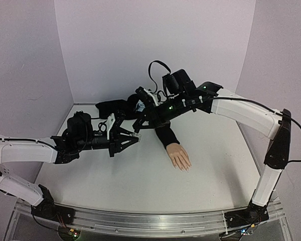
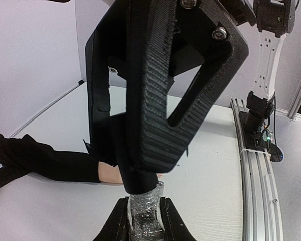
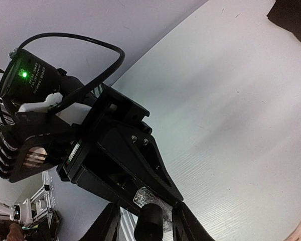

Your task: Paint the nails

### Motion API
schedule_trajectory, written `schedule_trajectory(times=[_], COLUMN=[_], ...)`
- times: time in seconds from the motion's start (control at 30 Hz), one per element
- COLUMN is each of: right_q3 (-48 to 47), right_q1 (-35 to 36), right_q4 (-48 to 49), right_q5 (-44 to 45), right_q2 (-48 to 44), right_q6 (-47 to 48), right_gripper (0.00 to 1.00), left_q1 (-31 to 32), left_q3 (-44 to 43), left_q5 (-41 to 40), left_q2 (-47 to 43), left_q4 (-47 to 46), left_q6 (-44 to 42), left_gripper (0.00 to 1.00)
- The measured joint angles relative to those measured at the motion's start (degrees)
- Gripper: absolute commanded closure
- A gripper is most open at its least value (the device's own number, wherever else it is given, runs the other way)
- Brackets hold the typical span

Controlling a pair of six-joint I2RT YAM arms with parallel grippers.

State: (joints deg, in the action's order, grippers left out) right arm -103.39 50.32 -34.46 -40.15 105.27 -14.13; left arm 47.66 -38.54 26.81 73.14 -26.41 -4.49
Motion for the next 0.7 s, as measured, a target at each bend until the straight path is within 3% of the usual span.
schedule_trajectory(times=[0.37,0.7], right_q3=[-0.13,-1.74], right_q1=[0.14,0.14], right_q4=[-1.21,-2.01], right_q5=[-0.06,0.04], right_q2=[0.08,0.91], right_q6=[1.22,2.05], right_gripper=[0.71,0.92], left_q1=[0.00,0.02], left_q3=[0.00,-0.02], left_q5=[0.04,0.18], left_q2=[0.00,0.00], left_q4=[0.00,-0.13], left_q6=[0.04,0.06], left_gripper=[1.00,1.00])
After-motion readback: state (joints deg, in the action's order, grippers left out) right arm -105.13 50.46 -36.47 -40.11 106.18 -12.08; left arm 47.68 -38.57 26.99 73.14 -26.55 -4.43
